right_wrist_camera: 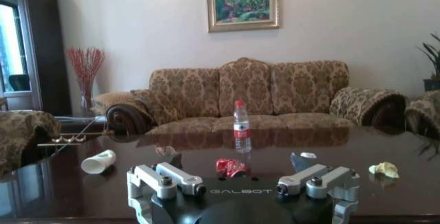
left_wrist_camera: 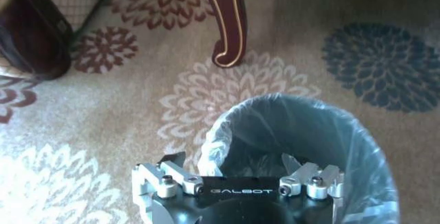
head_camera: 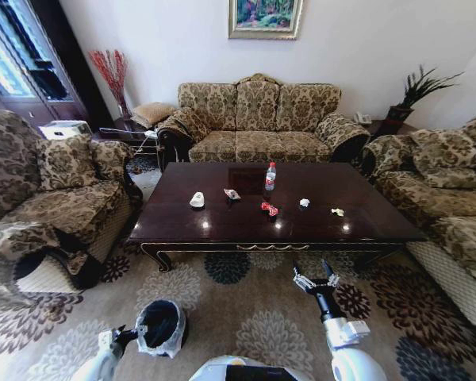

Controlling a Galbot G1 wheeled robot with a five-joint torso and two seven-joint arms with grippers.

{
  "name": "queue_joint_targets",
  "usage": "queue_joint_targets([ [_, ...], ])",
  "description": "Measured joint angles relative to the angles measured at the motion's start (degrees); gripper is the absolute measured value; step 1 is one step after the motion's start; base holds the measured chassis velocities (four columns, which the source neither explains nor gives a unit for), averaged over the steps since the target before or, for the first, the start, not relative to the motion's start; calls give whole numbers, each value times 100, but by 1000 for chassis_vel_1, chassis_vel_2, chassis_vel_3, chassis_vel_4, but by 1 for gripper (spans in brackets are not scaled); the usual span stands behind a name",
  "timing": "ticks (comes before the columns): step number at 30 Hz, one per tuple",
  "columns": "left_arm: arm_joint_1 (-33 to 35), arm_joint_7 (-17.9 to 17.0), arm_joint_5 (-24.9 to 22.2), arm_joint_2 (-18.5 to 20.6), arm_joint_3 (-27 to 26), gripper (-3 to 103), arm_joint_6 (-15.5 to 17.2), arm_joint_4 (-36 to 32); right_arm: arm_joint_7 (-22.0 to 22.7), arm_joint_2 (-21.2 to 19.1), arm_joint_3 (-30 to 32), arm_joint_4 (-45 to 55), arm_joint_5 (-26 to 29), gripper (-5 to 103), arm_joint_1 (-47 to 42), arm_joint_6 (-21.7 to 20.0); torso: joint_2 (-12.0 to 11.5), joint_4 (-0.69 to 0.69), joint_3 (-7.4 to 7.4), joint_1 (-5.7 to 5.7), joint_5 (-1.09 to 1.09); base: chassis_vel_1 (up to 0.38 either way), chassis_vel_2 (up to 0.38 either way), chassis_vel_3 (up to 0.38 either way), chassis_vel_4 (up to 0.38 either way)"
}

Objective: Move to the front of the table and place the trash on the table into the trash bin.

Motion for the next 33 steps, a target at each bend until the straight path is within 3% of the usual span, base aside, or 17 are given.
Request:
queue_joint_targets([
  [7, -651, 163, 470, 78, 370, 94, -409, 1199, 68, 26, 38, -23, -4, 100, -17, -56, 0, 1, 0, 0, 4, 0, 0, 0, 0],
  [13, -958, 218, 594, 82, 519, 93, -564, 1649, 93, 34, 43, -42, -3, 100, -18, -78, 0, 1, 0, 0, 4, 0, 0, 0, 0],
  [17, -1335, 251, 751, 63, 641, 89, -907, 2214, 110, 32, 43, -51, -2, 100, -7, -107, 0, 2, 0, 0, 4, 0, 0, 0, 0],
  [20, -1879, 283, 1205, -1, 686, 77, -960, 2929, 160, -6, 46, -35, 17, 100, 6, -157, 0, 0, 0, 0, 3, 0, 0, 0, 0],
  [21, -1879, 283, 1205, -1, 686, 77, -960, 2929, 160, -6, 46, -35, 17, 100, 6, -157, 0, 0, 0, 0, 3, 0, 0, 0, 0],
  [24, -1989, 234, 1386, -16, 704, 59, -770, 3009, 187, -28, 65, -9, 35, 100, 6, -169, 0, 2, 0, 0, 4, 0, 0, 0, 0],
  [27, -2005, 221, 1409, -13, 719, 54, -708, 3004, 196, -31, 71, -8, 49, 100, 5, -171, 0, 2, 0, 0, 4, 0, 0, 0, 0],
  [29, -2019, 176, 1427, 1, 728, 38, -640, 2980, 204, -25, 76, -10, 76, 100, 1, -171, 0, 2, 0, 0, 4, 0, 0, 0, 0],
  [31, -2020, 173, 1439, 7, 733, 38, -618, 2968, 204, -18, 77, -13, 78, 100, -2, -171, 0, 1, 0, 0, 4, 0, 0, 0, 0],
  [33, -2020, 199, 1485, 23, 740, 28, -553, 2962, 205, 10, 77, -17, 82, 100, -13, -171, 0, 1, 0, 0, 4, 0, 0, 0, 0],
])
